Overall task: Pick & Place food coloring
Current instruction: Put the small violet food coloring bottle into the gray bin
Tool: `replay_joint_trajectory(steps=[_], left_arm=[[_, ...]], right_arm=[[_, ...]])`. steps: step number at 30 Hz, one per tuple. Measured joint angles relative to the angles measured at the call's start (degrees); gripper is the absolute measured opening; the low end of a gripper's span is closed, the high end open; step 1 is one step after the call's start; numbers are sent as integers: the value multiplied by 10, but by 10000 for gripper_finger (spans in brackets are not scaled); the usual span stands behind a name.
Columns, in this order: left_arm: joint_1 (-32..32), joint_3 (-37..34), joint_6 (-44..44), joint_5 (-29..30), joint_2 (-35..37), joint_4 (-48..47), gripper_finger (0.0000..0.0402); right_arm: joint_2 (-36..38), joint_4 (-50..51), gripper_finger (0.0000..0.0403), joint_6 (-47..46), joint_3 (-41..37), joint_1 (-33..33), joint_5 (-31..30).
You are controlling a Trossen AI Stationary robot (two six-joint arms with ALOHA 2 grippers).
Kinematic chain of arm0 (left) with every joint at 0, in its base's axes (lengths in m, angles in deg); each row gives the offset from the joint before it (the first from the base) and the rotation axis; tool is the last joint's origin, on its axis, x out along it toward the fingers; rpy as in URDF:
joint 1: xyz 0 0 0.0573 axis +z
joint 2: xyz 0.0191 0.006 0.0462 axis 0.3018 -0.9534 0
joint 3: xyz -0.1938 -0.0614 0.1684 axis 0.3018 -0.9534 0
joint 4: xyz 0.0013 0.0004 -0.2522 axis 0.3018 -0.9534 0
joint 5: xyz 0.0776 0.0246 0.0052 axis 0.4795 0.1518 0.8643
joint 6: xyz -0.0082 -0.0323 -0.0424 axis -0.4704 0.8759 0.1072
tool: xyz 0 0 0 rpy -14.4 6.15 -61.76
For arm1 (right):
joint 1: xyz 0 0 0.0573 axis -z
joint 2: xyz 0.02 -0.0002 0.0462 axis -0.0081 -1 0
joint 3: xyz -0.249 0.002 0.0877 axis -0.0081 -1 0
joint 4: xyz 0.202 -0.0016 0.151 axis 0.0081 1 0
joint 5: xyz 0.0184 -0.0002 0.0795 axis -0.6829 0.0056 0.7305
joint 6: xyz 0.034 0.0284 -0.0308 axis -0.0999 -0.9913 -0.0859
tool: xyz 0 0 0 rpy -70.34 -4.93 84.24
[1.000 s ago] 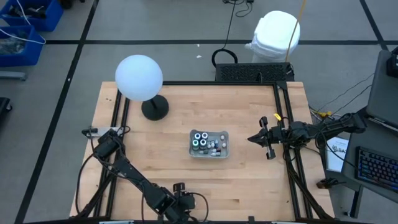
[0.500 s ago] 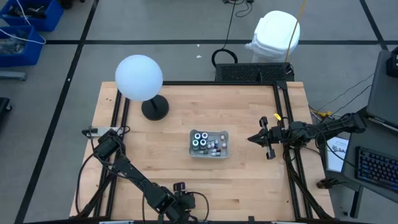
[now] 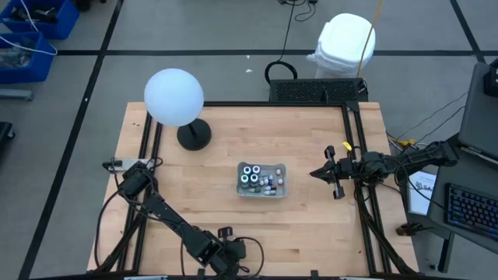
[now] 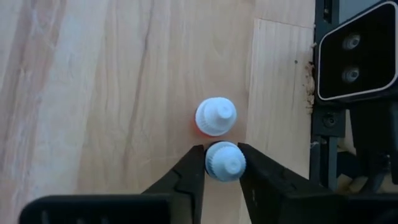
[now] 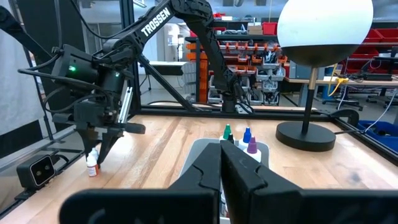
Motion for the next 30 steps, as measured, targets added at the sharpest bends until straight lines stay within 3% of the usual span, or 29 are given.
replay_joint_trajectory(steps=[8,19,23,30], left_arm=[[3,0,-9,5,10,-7,84],[8,1,-44,93,127,-106,80],[42,1,-98,95,169,-140,80],[131,1,-267,60,223,-139,79]], right_arm=[[0,0,0,0,0,0,0],[0,-3,0,3,0,0,0],[-1,-22,0,6,0,0,0],[-2,-35,0,24,0,0,0]])
